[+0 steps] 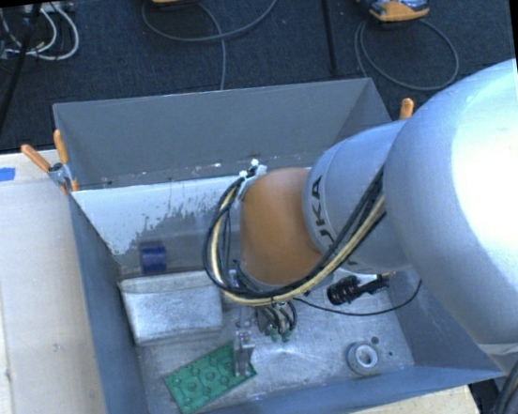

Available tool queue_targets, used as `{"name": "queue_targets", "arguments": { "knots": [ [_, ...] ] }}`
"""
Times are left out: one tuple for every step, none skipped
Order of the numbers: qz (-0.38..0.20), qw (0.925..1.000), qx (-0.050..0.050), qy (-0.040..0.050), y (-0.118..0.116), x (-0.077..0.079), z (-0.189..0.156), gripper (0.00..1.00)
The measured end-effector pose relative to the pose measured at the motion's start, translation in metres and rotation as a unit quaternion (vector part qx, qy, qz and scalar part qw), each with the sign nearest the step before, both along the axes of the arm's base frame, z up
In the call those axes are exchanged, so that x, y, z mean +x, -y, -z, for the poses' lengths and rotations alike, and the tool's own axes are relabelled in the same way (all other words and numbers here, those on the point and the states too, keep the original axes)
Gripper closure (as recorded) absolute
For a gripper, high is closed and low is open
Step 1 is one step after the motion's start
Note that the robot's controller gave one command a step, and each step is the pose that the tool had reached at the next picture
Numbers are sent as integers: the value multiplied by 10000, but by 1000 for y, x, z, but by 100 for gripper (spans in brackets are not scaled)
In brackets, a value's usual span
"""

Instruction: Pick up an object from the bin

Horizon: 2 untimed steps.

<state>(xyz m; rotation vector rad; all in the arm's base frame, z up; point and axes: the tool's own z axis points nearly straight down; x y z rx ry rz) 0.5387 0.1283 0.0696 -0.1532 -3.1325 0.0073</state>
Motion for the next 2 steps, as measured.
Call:
{"name": "queue_targets", "arguments": {
  "knots": [
    [4,10000,25,-33,-1,-2,-4,100],
    [-868,9962,26,62,9,-14,-179,100]
  ]
}}
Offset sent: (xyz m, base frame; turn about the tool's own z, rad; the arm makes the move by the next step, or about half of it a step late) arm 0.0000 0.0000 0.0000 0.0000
